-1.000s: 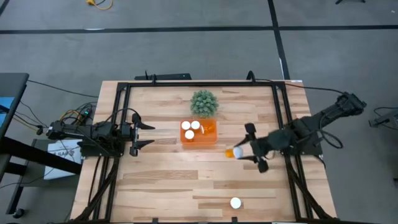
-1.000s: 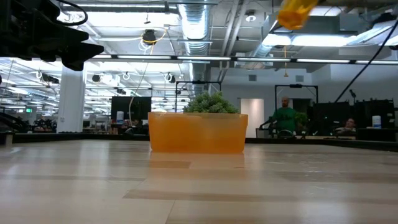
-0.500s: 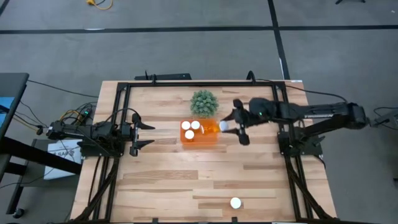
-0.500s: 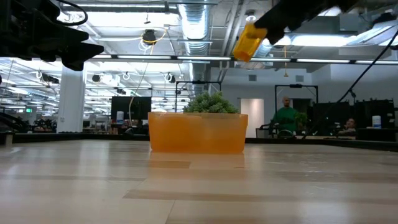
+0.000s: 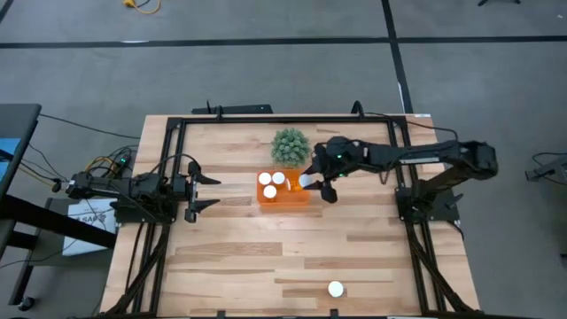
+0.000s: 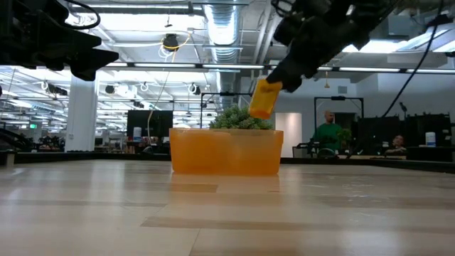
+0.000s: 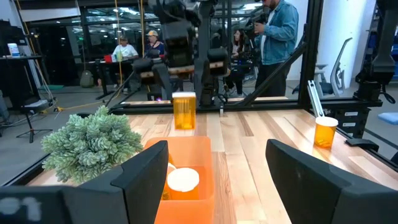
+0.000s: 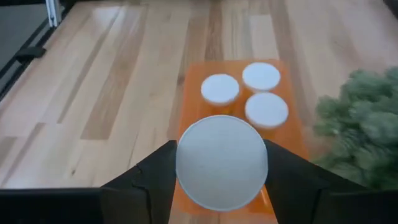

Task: Pick and place pill bottles into a basket
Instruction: Put the orange pill bottle into the orange bin

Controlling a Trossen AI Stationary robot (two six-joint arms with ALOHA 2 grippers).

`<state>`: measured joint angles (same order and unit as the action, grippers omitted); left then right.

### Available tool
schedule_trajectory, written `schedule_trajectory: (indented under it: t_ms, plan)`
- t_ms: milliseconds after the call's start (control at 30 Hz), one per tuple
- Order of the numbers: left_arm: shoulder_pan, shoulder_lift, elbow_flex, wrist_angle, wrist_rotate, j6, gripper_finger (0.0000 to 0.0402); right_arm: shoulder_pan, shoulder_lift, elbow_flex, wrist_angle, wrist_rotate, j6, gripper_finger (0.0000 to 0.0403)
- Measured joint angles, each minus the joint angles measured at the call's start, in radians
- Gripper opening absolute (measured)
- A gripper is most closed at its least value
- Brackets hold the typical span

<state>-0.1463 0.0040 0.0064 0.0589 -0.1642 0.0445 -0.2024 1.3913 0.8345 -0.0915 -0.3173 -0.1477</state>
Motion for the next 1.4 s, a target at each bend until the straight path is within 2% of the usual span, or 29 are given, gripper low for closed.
schedule_trajectory:
  t_ms: [233, 500, 700, 1000, 1200, 1400]
  plan:
    - [0.000, 0.000, 0.000, 0.000, 0.000, 0.000, 0.0261, 0.008, 0.100, 0.000, 0.052, -0.001, 0.018, 0.0218]
    - [0.000, 0.000, 0.000, 0.000, 0.000, 0.000, 0.0261, 0.019, 0.118, 0.000, 0.039, -0.030, 0.036, 0.0194]
    - [0.000, 0.000, 0.000, 0.000, 0.000, 0.000, 0.0261, 0.019, 0.123, 0.000, -0.006, -0.024, 0.043, 0.0221]
    - [0.000, 0.000, 0.000, 0.000, 0.000, 0.000, 0.0261, 0.019, 0.201, 0.000, -0.013, -0.022, 0.035, 0.0194]
    - [0.000, 0.000, 0.000, 0.000, 0.000, 0.000, 0.0261, 0.019, 0.231, 0.000, 0.012, -0.022, 0.035, 0.0242]
    - [0.000, 0.000, 0.000, 0.000, 0.000, 0.000, 0.0261, 0.019, 0.231, 0.000, 0.045, -0.023, 0.022, 0.0251]
